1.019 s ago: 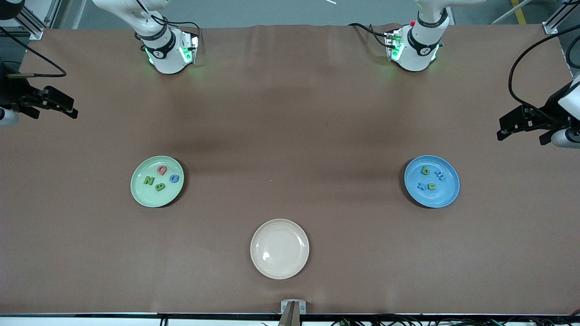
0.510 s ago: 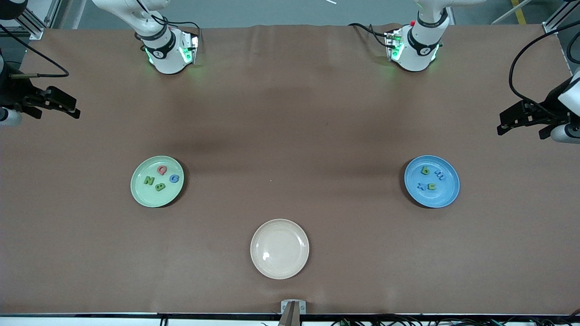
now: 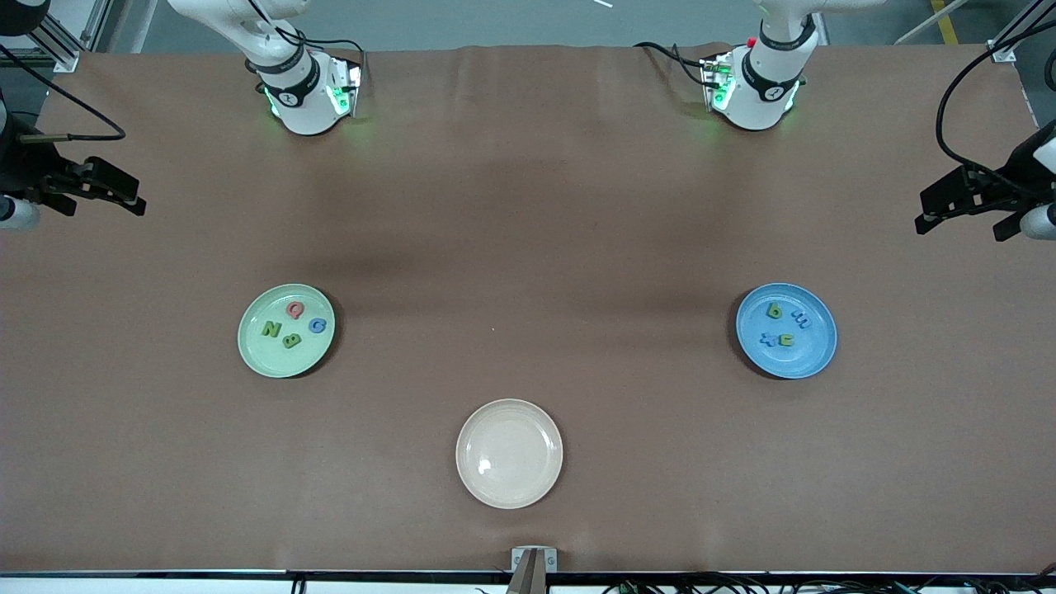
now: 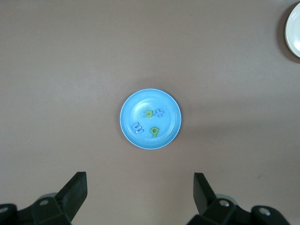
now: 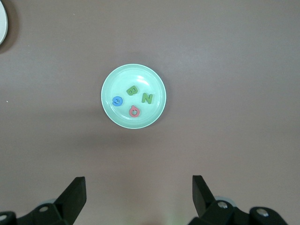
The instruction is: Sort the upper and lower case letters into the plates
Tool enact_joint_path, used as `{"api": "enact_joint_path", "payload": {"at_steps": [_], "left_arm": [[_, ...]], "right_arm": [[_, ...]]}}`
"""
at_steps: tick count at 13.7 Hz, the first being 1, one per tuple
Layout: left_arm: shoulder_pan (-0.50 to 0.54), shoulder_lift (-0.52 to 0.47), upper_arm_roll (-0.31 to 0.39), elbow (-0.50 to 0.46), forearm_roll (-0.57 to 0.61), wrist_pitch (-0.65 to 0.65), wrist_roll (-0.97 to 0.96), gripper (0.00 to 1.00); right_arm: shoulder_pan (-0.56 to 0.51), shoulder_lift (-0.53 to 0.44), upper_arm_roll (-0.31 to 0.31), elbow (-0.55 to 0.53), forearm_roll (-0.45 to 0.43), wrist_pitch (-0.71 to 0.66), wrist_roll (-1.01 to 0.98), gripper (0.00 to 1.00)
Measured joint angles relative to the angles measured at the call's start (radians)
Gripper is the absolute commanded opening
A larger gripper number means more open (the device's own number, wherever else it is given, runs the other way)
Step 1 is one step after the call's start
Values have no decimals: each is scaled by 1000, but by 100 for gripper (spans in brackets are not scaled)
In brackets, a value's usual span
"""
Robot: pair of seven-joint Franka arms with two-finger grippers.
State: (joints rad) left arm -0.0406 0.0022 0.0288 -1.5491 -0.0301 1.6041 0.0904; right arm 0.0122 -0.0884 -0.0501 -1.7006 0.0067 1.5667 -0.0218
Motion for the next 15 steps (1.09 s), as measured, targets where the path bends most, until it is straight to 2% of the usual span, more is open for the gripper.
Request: {"api": "enact_joint_path", "payload": {"at_steps": [15], "left_arm": [[-4,-3,10,-14,0,6,0,100]], "right_arm": [[0,0,0,0,0,-11,0,100]]}}
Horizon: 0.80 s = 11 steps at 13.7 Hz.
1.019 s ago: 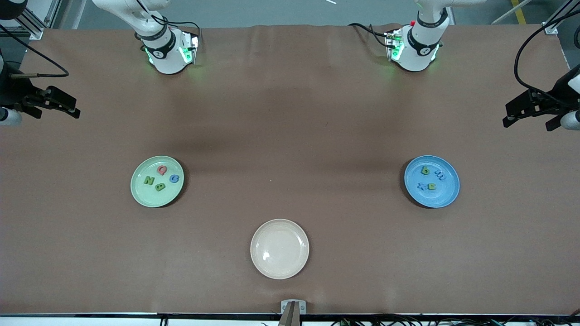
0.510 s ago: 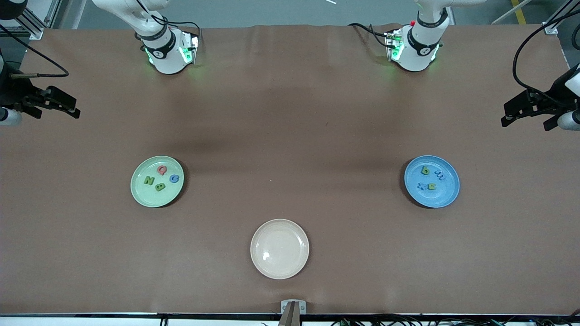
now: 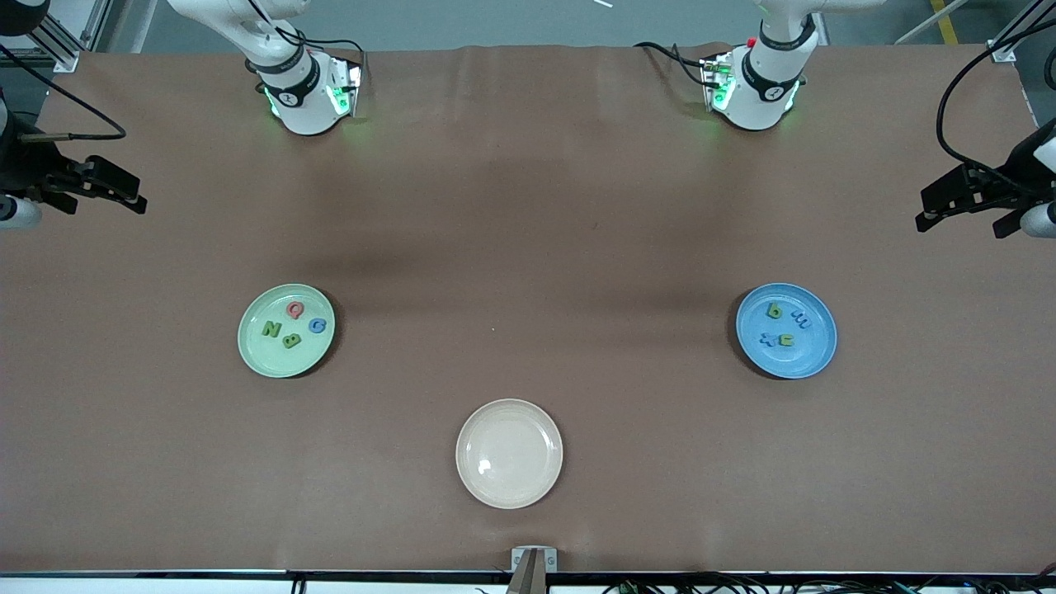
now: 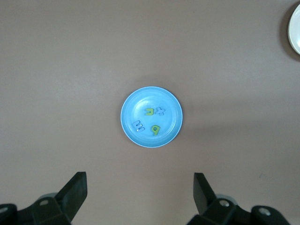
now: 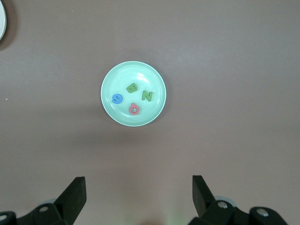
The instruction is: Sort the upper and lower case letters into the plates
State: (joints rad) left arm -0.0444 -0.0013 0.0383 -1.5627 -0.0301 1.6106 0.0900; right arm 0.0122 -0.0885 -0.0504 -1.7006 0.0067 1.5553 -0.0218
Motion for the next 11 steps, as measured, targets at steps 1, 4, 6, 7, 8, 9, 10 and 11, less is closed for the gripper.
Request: {"api": "enact_joint_path", "payload": {"at_steps": [1,4,6,7,8,9,10,11], "left_arm": [[0,0,0,1,0,1,0,100],[0,0,3,10,0,4,0,100],[0,-2,3,17,0,5,0,100],[0,-4,3,18,0,5,0,100],[0,-5,3,18,0,5,0,100],[0,-6,3,18,0,5,0,100],[0,-6,3,18,0,5,0,100],[0,-6,3,18,0,5,0,100]], "right_arm": [[0,0,0,0,0,0,0,100],[0,0,0,0,0,0,0,100],[0,0,0,0,0,0,0,100],[0,0,0,0,0,0,0,100],[0,0,0,0,0,0,0,100],[0,0,0,0,0,0,0,100],[0,0,0,0,0,0,0,100],[0,0,0,0,0,0,0,100]]}}
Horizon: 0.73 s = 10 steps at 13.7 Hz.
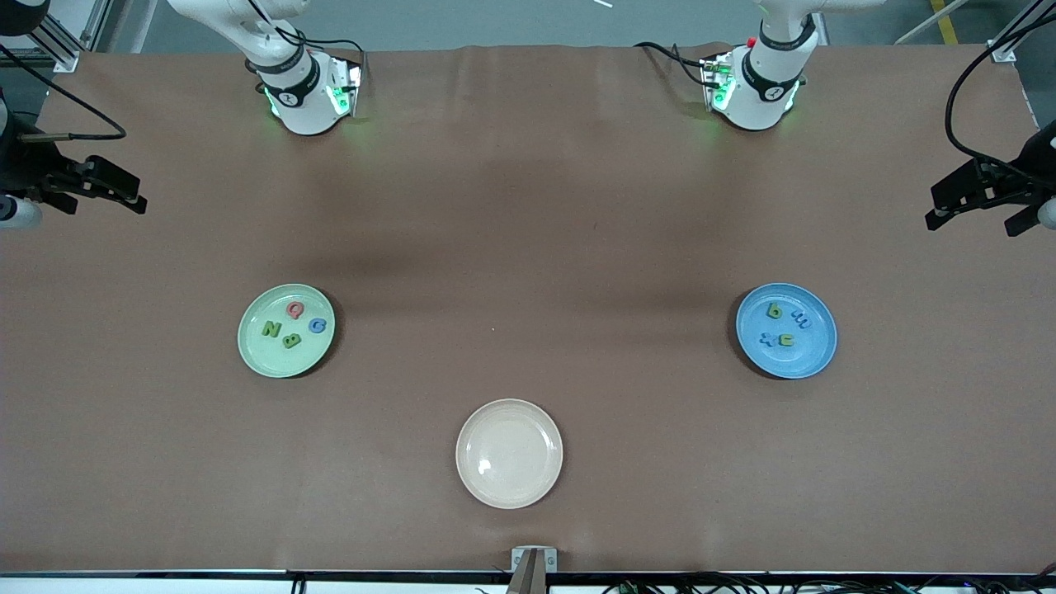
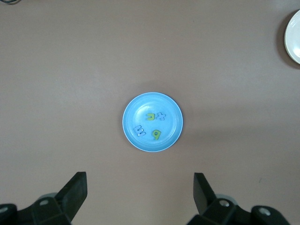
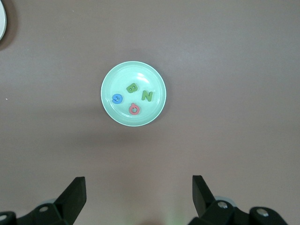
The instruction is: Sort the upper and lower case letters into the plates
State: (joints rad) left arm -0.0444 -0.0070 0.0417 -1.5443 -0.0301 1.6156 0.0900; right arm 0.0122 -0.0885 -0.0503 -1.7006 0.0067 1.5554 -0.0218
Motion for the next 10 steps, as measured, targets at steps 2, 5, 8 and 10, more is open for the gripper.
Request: {"api": "enact_joint_path", "payload": {"at_steps": [2,5,8,10], "left_arm": [[0,0,0,0,0,0,0,100],[0,0,0,0,0,0,-1,100],[0,0,0,0,0,5,-55,100],[0,0,0,0,0,6,-69,100]], "right_arm": [[0,0,0,0,0,0,0,100],[0,0,0,0,0,0,0,100],[0,0,0,0,0,0,0,100],[0,0,0,0,0,0,0,100]]}}
